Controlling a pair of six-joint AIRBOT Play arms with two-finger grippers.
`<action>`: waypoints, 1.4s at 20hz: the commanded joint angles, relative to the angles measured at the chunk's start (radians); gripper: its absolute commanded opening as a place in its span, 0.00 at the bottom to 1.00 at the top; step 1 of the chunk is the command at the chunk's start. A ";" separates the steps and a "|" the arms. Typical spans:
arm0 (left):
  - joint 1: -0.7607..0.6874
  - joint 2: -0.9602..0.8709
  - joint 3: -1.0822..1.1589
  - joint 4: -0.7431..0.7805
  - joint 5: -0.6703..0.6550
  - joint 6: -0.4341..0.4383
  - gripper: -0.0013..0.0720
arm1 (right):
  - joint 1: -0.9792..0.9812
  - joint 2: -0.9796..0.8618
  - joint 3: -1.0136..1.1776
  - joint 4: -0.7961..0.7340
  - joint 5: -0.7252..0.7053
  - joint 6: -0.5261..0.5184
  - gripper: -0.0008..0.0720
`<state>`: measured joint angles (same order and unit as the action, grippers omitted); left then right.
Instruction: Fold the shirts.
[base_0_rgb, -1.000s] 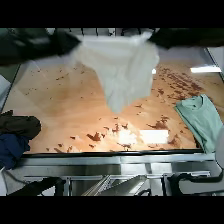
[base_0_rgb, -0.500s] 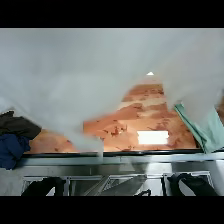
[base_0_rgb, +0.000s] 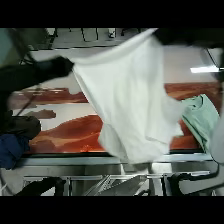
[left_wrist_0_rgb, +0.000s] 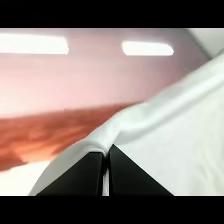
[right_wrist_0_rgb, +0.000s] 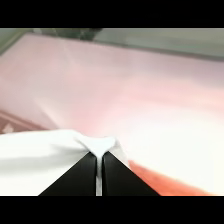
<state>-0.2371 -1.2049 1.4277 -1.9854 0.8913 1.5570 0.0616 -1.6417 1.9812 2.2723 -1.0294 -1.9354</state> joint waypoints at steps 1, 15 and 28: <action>0.061 -0.234 -0.134 0.000 0.016 0.053 0.04 | 0.061 -0.315 -0.007 0.087 -0.004 0.014 0.04; 0.128 -0.426 -0.046 -0.005 0.051 0.150 0.04 | -0.152 0.167 -0.487 -0.021 -0.374 0.314 0.42; 0.128 -0.427 -0.051 -0.008 0.069 0.152 0.04 | 0.217 0.732 -1.683 0.183 0.201 0.658 0.64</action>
<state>-0.1101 -1.6325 1.3758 -1.9930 0.9543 1.7103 0.1875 -0.8944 0.3649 2.4271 -0.9409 -1.3479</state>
